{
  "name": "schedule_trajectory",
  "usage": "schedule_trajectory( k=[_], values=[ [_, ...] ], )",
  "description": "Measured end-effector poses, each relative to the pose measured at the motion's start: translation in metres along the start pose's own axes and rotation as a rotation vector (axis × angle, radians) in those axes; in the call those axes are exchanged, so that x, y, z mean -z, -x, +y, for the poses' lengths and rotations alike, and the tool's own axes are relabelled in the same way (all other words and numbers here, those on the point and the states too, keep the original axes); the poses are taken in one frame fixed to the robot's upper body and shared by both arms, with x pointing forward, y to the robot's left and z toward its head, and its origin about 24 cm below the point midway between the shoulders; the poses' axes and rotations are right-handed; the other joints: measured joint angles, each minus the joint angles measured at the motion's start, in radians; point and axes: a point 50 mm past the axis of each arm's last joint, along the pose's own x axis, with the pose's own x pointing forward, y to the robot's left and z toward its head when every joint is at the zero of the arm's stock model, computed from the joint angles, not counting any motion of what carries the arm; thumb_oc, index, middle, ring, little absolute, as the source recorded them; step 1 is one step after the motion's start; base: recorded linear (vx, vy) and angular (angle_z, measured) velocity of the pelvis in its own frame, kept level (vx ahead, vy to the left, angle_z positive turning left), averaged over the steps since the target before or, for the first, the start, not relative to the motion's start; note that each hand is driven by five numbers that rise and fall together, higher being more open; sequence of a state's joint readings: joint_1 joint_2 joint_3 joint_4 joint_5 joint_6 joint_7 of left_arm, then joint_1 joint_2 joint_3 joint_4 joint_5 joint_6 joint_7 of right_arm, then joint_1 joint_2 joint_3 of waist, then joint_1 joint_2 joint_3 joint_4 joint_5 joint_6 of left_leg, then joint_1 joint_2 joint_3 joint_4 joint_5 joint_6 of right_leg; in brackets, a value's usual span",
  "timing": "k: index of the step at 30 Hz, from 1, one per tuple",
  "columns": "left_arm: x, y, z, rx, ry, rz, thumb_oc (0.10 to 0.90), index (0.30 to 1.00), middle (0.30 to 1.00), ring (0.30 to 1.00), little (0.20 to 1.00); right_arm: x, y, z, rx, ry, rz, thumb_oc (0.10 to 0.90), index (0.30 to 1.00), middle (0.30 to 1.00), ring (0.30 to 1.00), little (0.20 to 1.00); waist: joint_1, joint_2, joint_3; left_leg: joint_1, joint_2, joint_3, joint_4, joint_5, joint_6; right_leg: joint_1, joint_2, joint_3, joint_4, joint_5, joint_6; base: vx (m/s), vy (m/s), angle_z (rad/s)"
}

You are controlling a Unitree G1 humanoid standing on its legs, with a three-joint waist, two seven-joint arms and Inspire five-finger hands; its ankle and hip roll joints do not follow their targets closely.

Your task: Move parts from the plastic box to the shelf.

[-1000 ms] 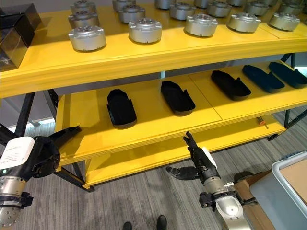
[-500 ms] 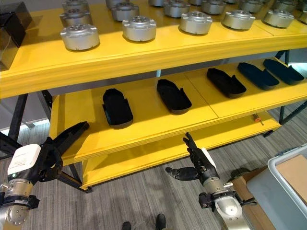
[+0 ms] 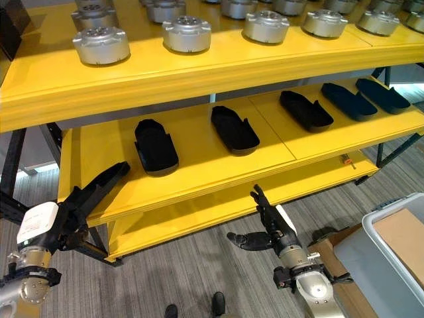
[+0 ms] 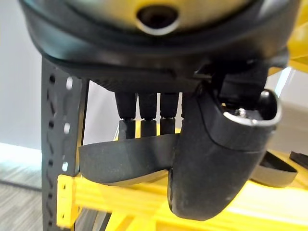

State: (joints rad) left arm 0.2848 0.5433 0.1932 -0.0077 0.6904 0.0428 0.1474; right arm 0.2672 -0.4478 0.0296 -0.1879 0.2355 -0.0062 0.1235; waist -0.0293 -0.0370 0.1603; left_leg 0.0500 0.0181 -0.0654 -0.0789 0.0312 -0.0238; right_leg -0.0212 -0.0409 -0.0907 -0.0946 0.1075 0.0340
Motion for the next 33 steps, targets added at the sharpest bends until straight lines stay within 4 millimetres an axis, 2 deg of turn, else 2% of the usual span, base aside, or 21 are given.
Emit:
schedule_trajectory(
  k=[16,24,33],
  values=[
    [0.000,0.001,-0.010,0.003,0.131,0.078,0.400,0.300,0.300,0.300,0.300,0.004,0.000,0.004,-0.025,-0.006,0.033,0.900,1.000,1.000,1.000,1.000,0.001,-0.003,0.002,0.001,0.001,0.002,0.000,0.000,0.000,0.001,0.001,0.000,0.000,0.001,0.000,0.00,0.000,0.00],
    [-0.005,-0.007,-0.012,-0.049,0.270,0.127,0.400,0.300,0.300,0.300,0.300,0.004,0.000,0.004,-0.026,0.002,0.038,0.900,1.000,1.000,1.000,1.000,0.000,-0.013,0.007,0.002,0.001,0.002,0.000,0.000,0.000,0.002,0.002,0.000,0.000,0.001,0.000,0.00,0.000,0.00],
    [-0.010,-0.020,-0.006,-0.120,0.396,0.154,0.400,0.300,0.300,0.300,0.300,0.004,0.000,0.004,-0.025,0.002,0.038,0.900,1.000,1.000,1.000,1.000,-0.025,-0.023,0.013,0.004,0.001,0.007,0.000,0.000,0.000,0.002,0.002,0.004,0.000,0.002,0.000,0.01,-0.003,-0.01]
  ],
)
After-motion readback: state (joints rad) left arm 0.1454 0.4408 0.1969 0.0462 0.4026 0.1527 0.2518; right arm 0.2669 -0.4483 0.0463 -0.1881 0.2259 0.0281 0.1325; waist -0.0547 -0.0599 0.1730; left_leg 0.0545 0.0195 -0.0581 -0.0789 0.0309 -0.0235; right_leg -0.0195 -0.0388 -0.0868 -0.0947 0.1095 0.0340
